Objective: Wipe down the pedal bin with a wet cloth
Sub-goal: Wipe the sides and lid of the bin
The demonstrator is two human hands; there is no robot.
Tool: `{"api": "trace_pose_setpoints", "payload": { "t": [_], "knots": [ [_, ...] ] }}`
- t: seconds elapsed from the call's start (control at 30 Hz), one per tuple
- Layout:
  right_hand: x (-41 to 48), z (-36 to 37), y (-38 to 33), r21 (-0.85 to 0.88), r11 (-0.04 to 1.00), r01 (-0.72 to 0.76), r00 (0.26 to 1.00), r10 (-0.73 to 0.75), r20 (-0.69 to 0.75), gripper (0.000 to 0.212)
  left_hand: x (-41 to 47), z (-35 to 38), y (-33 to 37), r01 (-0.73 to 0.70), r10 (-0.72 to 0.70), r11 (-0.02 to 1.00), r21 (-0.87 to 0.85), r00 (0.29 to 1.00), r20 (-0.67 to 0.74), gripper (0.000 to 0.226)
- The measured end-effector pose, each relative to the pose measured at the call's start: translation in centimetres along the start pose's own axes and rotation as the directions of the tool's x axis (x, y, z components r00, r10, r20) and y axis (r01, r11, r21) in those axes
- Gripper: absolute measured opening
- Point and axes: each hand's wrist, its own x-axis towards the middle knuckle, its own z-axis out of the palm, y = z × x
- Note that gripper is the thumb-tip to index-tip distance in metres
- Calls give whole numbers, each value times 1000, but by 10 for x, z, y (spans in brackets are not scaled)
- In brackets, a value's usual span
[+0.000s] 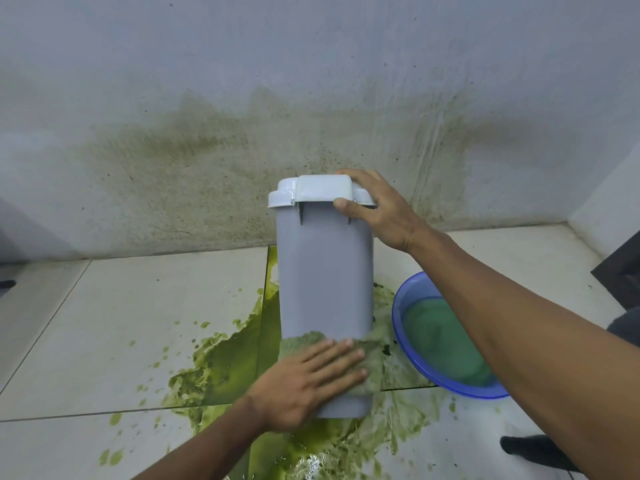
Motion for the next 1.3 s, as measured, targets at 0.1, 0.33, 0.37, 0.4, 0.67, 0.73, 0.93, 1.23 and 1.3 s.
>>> {"api": "trace_pose_setpoints", "payload": {
  "t": [0.1,0.33,0.37,0.4,0.67,0.73,0.93,1.23,1.3],
  "knots": [
    [1,3,0,-12,1000,-5,1000,5,-23,60,-14,0,-19,38,-39,999,-14,998,-44,63],
    [-1,4,0,-14,1000,10,1000,-10,-30,59,65,-19,-8,360,-383,923,-136,887,-258,64],
    [-1,4,-1,-5,1000,9,1000,-9,-28,58,60,-12,1,280,-296,954,-104,933,-204,66],
    [-1,4,-2,-3,1000,7,1000,-7,-26,58,50,-3,11,187,-195,980,-68,973,-126,69],
    [1,4,2,-21,1000,18,998,-20,-63,68,-45,35,6,-70,69,995,76,997,21,67],
    [1,7,2,-28,999,26,997,-28,-73,71,-39,22,-9,140,-143,989,-50,986,-81,61],
    [5,13,1,-70,996,62,995,-67,-74,70,57,-23,-26,602,-679,734,-315,662,-317,55],
    [1,8,2,-14,997,80,993,-81,-82,65,54,11,26,13,-17,999,37,995,101,51],
    [2,10,3,4,997,83,992,-83,-99,61,43,11,26,-109,90,990,91,976,198,50]
  ]
}}
